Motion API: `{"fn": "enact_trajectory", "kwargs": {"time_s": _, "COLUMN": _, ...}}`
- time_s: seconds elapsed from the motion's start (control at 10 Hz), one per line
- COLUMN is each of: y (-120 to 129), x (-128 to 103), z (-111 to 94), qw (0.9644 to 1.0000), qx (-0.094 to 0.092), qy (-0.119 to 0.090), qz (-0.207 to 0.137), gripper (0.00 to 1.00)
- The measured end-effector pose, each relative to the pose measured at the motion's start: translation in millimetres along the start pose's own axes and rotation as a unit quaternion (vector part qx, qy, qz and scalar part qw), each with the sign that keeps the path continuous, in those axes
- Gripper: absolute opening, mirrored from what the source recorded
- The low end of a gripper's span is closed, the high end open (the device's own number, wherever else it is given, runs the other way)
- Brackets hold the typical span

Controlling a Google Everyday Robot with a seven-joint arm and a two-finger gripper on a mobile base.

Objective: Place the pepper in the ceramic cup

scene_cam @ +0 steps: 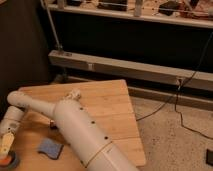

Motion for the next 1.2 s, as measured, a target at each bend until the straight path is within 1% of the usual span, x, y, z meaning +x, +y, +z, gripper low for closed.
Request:
{"fn": "enact_trajectory", "kwargs": {"time_s": 0.2, "y": 0, "x": 0, "z": -1, "qw": 1.0000, "qx": 0.000, "qy": -0.001, "qz": -0.001, "gripper": 0.80}}
{"fn": "enact_trajectory", "kwargs": {"time_s": 0.3, "y": 0, "x": -2, "z": -2, "qw": 1.0000, "qx": 0.003, "qy": -0.001, "qz": 0.000, "gripper": 0.80}}
{"fn": "enact_trajectory", "kwargs": {"time_s": 0.4, "y": -2, "x": -5, "z": -5, "qw": 0.9999, "qx": 0.013, "qy": 0.001, "qz": 0.005, "gripper": 0.80}}
{"fn": "enact_trajectory", "kwargs": {"time_s": 0.5, "y": -5, "x": -8, "z": -12, "qw": 0.9994, "qx": 0.032, "qy": 0.005, "qz": 0.008, "gripper": 0.80}}
{"fn": "enact_trajectory", "kwargs": {"time_s": 0.6, "y": -9, "x": -10, "z": -20, "qw": 0.9984, "qx": 0.055, "qy": 0.011, "qz": 0.010, "gripper": 0.80}}
{"fn": "enact_trajectory", "kwargs": {"time_s": 0.7, "y": -12, "x": -11, "z": -36, "qw": 0.9954, "qx": 0.091, "qy": 0.024, "qz": 0.015, "gripper": 0.80}}
{"fn": "enact_trajectory", "kwargs": {"time_s": 0.8, "y": -13, "x": -11, "z": -57, "qw": 0.9902, "qx": 0.133, "qy": 0.037, "qz": 0.021, "gripper": 0.80}}
{"fn": "enact_trajectory", "kwargs": {"time_s": 0.9, "y": -11, "x": -10, "z": -79, "qw": 0.9838, "qx": 0.171, "qy": 0.047, "qz": 0.028, "gripper": 0.80}}
{"fn": "enact_trajectory", "kwargs": {"time_s": 1.0, "y": -8, "x": -9, "z": -99, "qw": 0.9765, "qx": 0.204, "qy": 0.058, "qz": 0.037, "gripper": 0.80}}
{"fn": "enact_trajectory", "kwargs": {"time_s": 1.1, "y": 2, "x": -9, "z": -127, "qw": 0.9654, "qx": 0.247, "qy": 0.070, "qz": 0.048, "gripper": 0.80}}
{"fn": "enact_trajectory", "kwargs": {"time_s": 1.2, "y": 10, "x": -9, "z": -140, "qw": 0.9594, "qx": 0.266, "qy": 0.076, "qz": 0.055, "gripper": 0.80}}
